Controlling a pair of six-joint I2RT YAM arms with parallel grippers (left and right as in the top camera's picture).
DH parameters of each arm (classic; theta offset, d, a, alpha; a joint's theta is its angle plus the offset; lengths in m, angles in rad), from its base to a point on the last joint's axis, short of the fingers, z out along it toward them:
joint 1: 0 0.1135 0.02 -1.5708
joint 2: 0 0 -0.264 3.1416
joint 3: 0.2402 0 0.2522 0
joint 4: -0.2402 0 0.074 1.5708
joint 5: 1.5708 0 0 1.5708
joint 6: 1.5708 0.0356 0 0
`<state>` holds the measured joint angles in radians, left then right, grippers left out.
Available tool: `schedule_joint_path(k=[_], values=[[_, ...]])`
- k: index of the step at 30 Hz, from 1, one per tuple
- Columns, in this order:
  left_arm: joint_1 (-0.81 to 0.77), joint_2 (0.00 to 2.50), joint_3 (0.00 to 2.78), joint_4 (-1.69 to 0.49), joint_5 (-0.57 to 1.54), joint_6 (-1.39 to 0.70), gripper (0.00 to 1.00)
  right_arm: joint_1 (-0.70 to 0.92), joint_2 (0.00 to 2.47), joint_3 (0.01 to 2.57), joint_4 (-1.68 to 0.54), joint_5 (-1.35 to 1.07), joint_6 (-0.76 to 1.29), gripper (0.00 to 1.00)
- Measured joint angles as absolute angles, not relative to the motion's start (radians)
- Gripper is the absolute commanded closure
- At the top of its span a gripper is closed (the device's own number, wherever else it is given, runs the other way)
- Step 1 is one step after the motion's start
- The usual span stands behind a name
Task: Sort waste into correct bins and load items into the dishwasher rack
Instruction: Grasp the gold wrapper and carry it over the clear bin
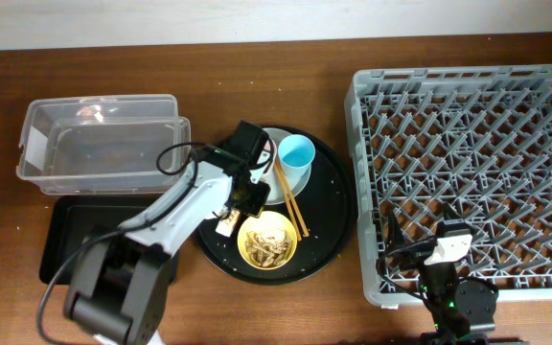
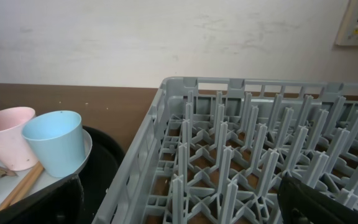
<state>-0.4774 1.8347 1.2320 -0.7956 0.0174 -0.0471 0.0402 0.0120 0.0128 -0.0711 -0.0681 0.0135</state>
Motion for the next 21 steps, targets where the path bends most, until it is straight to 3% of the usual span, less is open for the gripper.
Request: schedule_joint_path(k=[2, 7, 16, 21], values=[[-0.477, 1.876, 1.232, -0.795, 0.011, -0.047, 0.5, 0.04, 0.012, 0.013, -0.071, -0.068, 0.014, 0.02], [-0.477, 1.892, 1.232, -0.786, 0.009, -0.054, 0.78, 0.04, 0.012, 0.013, -0.072, -0.068, 0.014, 0.02], [-0.477, 1.868, 1.258, -0.803, 0.0, -0.054, 0.81, 0.04, 0.012, 0.013, -0.071, -0.068, 0.014, 0.02], [-0.477, 1.736, 1.288, -0.845, -0.039, -0.053, 0.8, 0.04, 0.012, 0.013, -0.071, -0.068, 0.014, 0.02]])
